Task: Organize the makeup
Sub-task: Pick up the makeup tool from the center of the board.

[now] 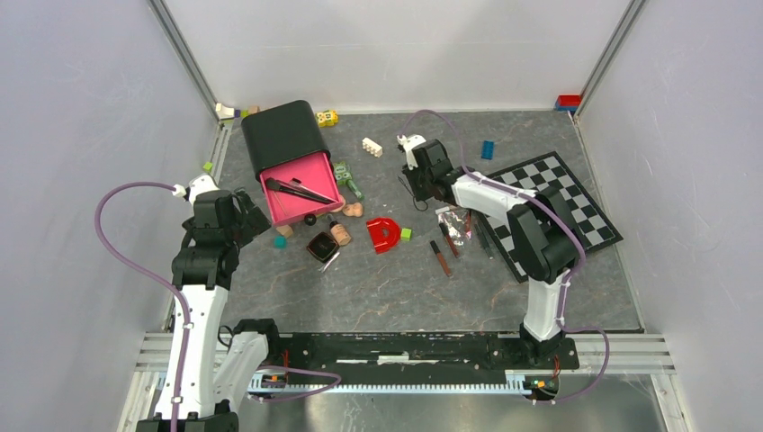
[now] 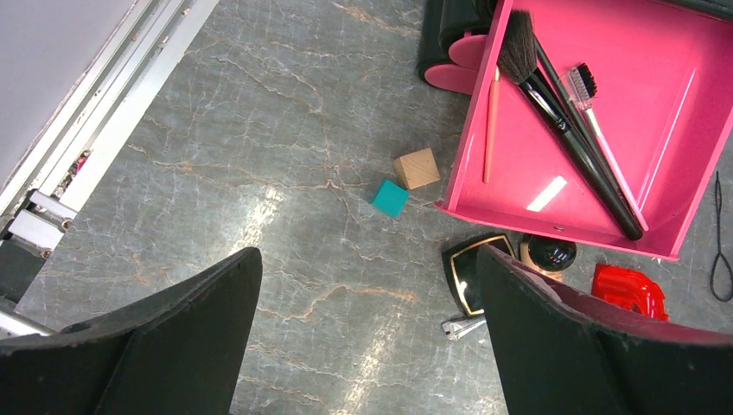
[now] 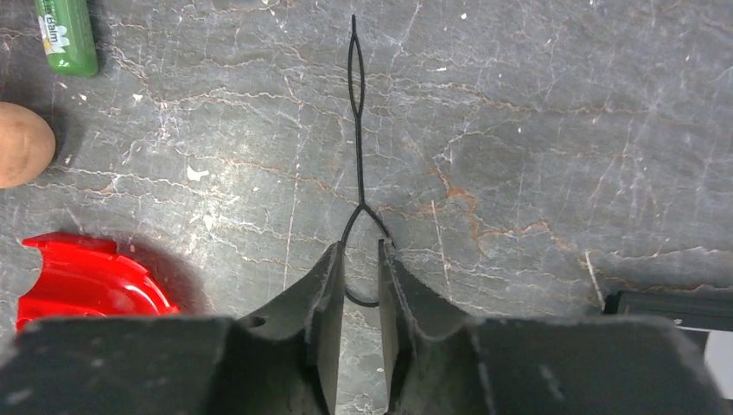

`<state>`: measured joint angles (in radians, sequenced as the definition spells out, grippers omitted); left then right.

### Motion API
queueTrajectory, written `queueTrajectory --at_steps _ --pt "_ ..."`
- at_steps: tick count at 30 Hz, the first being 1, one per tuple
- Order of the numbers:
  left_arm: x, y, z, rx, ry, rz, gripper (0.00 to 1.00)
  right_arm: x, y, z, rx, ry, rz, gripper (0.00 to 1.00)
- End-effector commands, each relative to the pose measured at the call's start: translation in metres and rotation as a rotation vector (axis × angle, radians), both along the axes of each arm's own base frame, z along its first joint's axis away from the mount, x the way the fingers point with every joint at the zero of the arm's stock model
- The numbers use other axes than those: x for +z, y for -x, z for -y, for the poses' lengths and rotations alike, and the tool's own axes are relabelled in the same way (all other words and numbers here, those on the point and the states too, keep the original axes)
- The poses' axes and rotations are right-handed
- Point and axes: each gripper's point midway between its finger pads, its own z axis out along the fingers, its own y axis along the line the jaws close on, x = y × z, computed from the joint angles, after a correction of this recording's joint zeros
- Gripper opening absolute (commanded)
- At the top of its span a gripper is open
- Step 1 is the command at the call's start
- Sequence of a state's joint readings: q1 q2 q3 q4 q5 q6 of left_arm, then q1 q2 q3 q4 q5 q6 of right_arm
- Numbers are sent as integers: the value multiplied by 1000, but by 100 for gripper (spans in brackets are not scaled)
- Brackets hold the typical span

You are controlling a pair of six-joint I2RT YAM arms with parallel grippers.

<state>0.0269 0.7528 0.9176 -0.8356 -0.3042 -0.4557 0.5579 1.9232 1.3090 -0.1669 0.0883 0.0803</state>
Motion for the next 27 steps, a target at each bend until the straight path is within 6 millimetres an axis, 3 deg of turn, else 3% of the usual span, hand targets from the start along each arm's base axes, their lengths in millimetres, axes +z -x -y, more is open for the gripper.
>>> queueTrajectory --at_steps 1,4,10,16,27 --pt "14 -5 1 -8 2 53 100 14 -11 -6 35 20 5 37" --pt "13 -6 1 -11 3 50 100 7 -13 -5 50 58 -15 53" --pt "12 -7 2 -14 6 46 100 -2 -21 -11 89 92 -44 67" --pt "13 -6 1 -8 2 51 100 -17 -20 -12 98 118 -94 73" --pt "12 -6 1 -12 3 46 100 -43 1 12 70 153 -207 72"
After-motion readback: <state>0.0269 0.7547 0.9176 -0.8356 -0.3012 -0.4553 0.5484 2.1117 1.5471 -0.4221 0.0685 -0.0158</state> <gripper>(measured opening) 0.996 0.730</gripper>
